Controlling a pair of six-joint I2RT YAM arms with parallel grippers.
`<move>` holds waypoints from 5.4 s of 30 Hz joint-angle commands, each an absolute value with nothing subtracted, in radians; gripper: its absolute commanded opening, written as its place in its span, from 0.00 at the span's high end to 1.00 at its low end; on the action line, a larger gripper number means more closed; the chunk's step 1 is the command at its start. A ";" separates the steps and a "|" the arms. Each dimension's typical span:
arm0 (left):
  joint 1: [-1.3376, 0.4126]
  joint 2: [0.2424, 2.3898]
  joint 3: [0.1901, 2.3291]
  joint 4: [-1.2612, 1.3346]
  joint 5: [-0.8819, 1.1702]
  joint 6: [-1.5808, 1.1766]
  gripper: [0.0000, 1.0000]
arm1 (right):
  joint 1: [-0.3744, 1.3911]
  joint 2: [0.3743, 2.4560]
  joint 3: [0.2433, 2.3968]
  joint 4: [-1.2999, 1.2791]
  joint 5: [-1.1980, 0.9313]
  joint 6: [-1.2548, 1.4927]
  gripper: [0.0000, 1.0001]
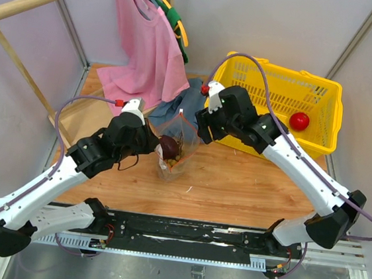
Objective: Place the food in the zip-top bag and seal the zipper
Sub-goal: Pick up the fake fruit from the bin, then place the fake fruit in the zipper food storage bag.
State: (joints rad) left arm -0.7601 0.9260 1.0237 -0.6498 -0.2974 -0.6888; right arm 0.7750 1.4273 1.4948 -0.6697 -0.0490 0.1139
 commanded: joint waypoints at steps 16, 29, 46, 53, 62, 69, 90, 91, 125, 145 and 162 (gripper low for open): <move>-0.749 0.917 0.992 -0.562 -0.308 -0.661 1.00 | 0.268 1.434 1.562 -0.677 0.265 -0.022 0.17; -0.745 0.912 0.995 -0.563 -0.310 -0.636 1.00 | -0.046 1.620 1.362 -0.215 0.261 -0.018 0.02; -0.741 0.919 0.987 -0.547 -0.289 -0.624 1.00 | -0.161 1.952 1.395 0.009 0.211 -0.019 0.02; -0.741 0.914 0.985 -0.564 -0.280 -0.633 1.00 | -0.186 2.032 1.432 0.013 0.173 -0.008 0.02; -0.741 0.908 0.983 -0.565 -0.284 -0.637 1.00 | -0.208 2.095 1.532 -0.070 0.110 0.001 0.01; -0.741 0.899 0.981 -0.568 -0.288 -0.640 1.00 | -0.217 2.117 1.568 -0.100 0.076 0.004 0.19; -0.741 0.904 0.991 -0.561 -0.300 -0.635 1.00 | -0.182 1.773 1.293 0.018 -0.050 0.098 0.58; -0.741 0.907 0.991 -0.559 -0.301 -0.635 1.00 | -0.177 1.748 1.281 0.017 -0.047 0.102 0.58; -0.738 0.979 1.046 -0.528 -0.298 -0.651 1.00 | 0.565 1.042 1.086 0.026 -0.279 0.091 0.58; -0.738 0.948 1.030 -0.527 -0.277 -0.669 1.00 | 0.900 1.281 1.060 0.099 -0.261 -0.036 0.39; -0.737 0.946 1.025 -0.532 -0.273 -0.671 1.00 | 0.900 1.230 1.119 -0.031 -0.105 -0.021 0.00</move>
